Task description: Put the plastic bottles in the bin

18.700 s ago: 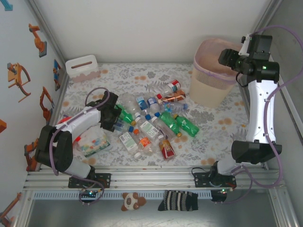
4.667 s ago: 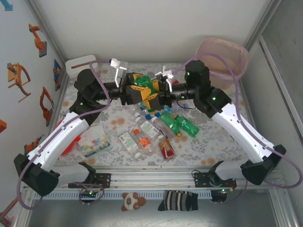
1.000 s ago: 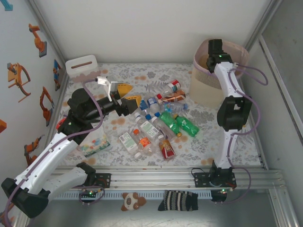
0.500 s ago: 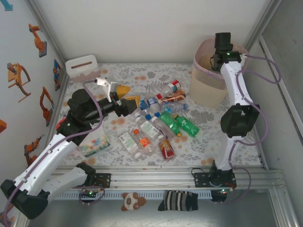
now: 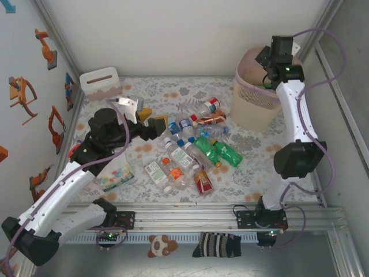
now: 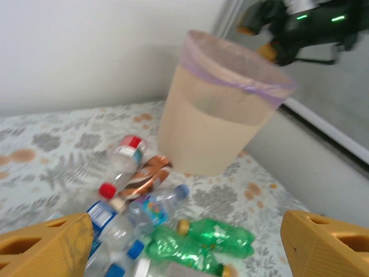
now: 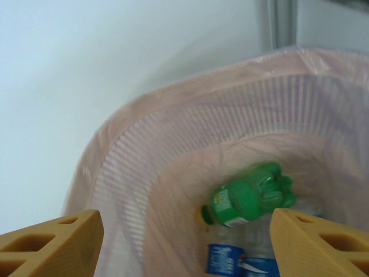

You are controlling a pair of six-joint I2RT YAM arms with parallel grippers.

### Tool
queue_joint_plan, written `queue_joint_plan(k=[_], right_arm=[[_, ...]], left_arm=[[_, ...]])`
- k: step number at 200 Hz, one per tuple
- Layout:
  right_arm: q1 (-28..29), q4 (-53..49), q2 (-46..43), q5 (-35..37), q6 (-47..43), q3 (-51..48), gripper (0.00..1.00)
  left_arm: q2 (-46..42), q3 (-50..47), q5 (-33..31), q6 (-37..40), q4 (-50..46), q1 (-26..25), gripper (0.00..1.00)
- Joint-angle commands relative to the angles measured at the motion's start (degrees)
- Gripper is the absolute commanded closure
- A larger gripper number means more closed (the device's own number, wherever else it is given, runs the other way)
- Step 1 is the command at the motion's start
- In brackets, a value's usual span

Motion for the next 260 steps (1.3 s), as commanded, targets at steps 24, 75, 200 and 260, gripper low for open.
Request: queue_joint_plan(k=[24,75,200,260], right_arm=[[0.21,1.26,-10.35,-4.9,-15.94,-7.2,0.27],[0.46,-0.26,-19.63,-8.05,-16.26,-15.37,0.29],[1.35,0.07,-29.21,-8.9,-13.25,-26.36,0.31],[1.49,0.45,-28.47,-9.16,-12.52,-26.68,0.31]], left_arm=[[4.54,3.84,-15.64,-7.04,-12.04,0.65,0.16],[9.56,4.48,-22.21,-20.72,-20.55,1.98,0.18],[20.82,0.0,-24.12,-54.78,-42.11,-2.81,0.18],[29.29,0.22,-20.94,-57.56,-42.36,-4.32,0.1]])
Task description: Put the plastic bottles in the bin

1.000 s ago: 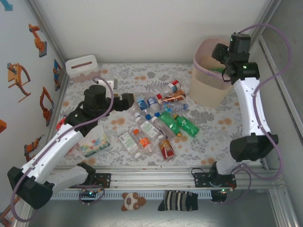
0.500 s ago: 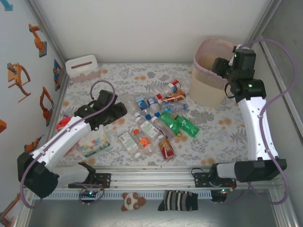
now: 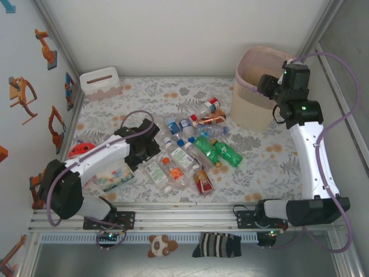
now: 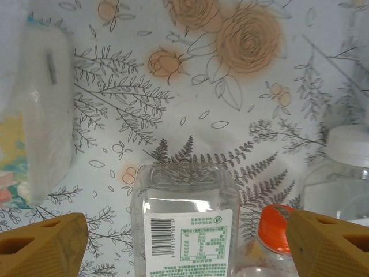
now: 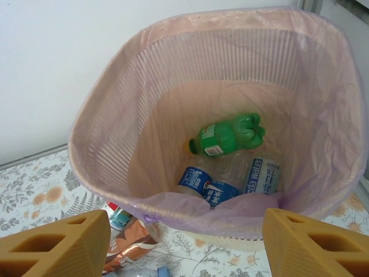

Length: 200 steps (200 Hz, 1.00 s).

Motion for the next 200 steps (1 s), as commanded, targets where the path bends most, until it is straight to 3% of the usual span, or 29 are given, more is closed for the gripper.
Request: queue_joint_plan(k=[1,44,123,200], right_arm=[[0.5,1.1,-0.1,-0.59,0.78,-0.46,0.31],[0.61,1.13,-0.06,-0.42,1.07,-0.44,0.31],[1.17,0.86,0.3,-0.81,1.27,0.38,0.31],[1.53,0.53,-0.15,-0.5,1.15,0.49,0.32]], left_arm=[[1.77,-0.46,1.73,-2.51,-1.88,-0.49,0.09],[4.52,-2.05,5.17,-2.46,2.43,-0.49,0.09],[6.26,-6.72,7.65,-2.49,9.0,-0.25,0.18],[4.48,-8.59,7.0,-1.63,9.27,1.1,0.33]])
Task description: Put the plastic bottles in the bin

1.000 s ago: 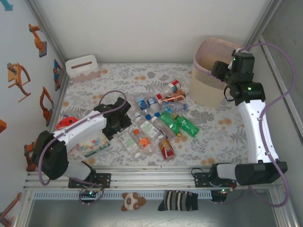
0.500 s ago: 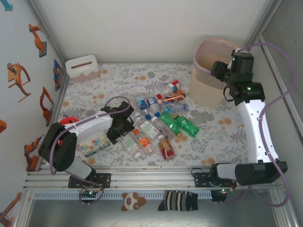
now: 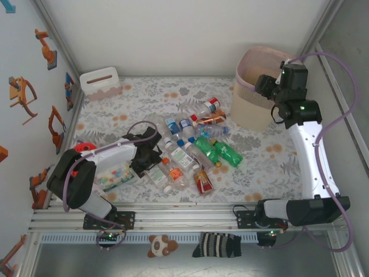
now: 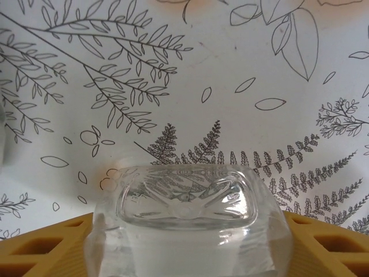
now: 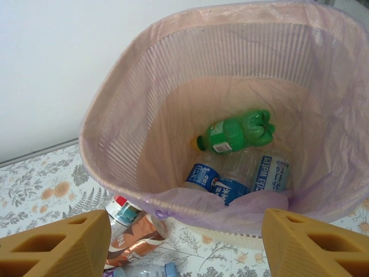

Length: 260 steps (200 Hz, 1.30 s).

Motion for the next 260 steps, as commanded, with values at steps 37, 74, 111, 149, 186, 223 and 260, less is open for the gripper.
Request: queue_joint_plan(k=[37,74,111,149,186,223,260], right_arm=[[0.78,0.18,-0.61,0.02,0.66,0.97,0.32],[0.94,-0.02,-1.47,-1.79,0.79,1.41,0.32],[0.94,1.79,-2.51,-9.92,0.5,0.99,0.32],[0.94,8.14,-3.72,-27.1,0.84,-1.6,0.32],[0.94,16.94,-4.62,-44.23,3.02,-4.83,0.32],[2.44,27.36,-6.72,-55.45,4.25,-8.76,0.32],[6.65,35.97,-8.57,-62.43,3.3,-12.04,0.31]], left_arm=[[-3.88,-1.03,-1.5,1.07,-2.59,1.1,0.37],[-9.65,-0.01,-3.6,4.55,-4.86,1.62,0.39],[-18.34,2.03,-5.72,13.14,-3.55,1.7,0.4],[-27.71,2.47,-3.48,24.4,5.27,1.76,0.44],[-34.55,2.23,1.54,33.69,17.19,2.01,0.49],[-37.31,2.84,14.01,44.36,31.0,2.08,0.49],[-35.52,6.37,27.4,51.78,41.28,2.04,0.48]])
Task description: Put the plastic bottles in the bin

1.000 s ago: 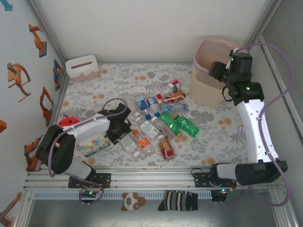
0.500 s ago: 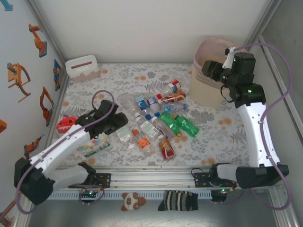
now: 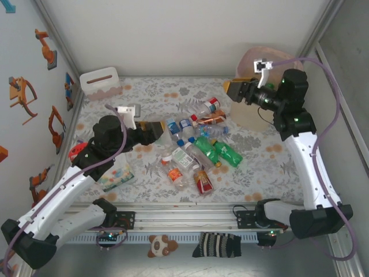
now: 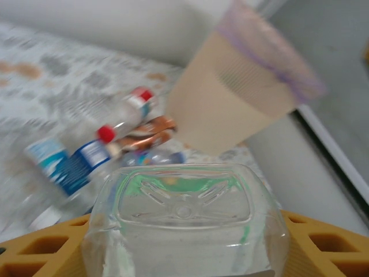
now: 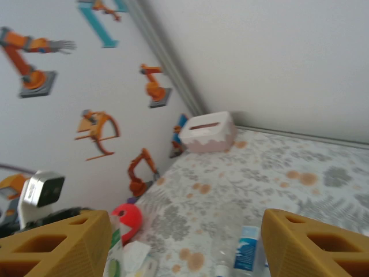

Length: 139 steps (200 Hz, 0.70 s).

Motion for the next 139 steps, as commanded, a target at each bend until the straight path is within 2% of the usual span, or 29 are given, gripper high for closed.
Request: queue_joint_plan(k=[1,34,62,101,139], right_arm=[[2.78,9.83,-2.39,-9.18,-0.12,-1.15,0.31],[8.11,9.0,-3.34,-14.33,-6.03,-0.72,0.3],[12.6,6.19,-4.28,-14.87,-12.96,-0.58,0.26],[18.84,5.54,-4.09,-13.05,-17.07,-0.41,0.16],[23.5,5.11,-1.55,-10.84,-17.92,1.19,0.1]], left_arm=[[0.87,4.0,12.69,8.74,11.88,0.2,0.48],[4.13,9.07,24.2,10.72,18.2,0.12,0.5],[5.49,10.89,30.32,9.66,25.03,-0.35,0.51],[6.58,11.98,34.75,8.44,30.14,-0.93,0.52],[7.31,12.75,36.06,8.31,30.86,-1.46,0.52]])
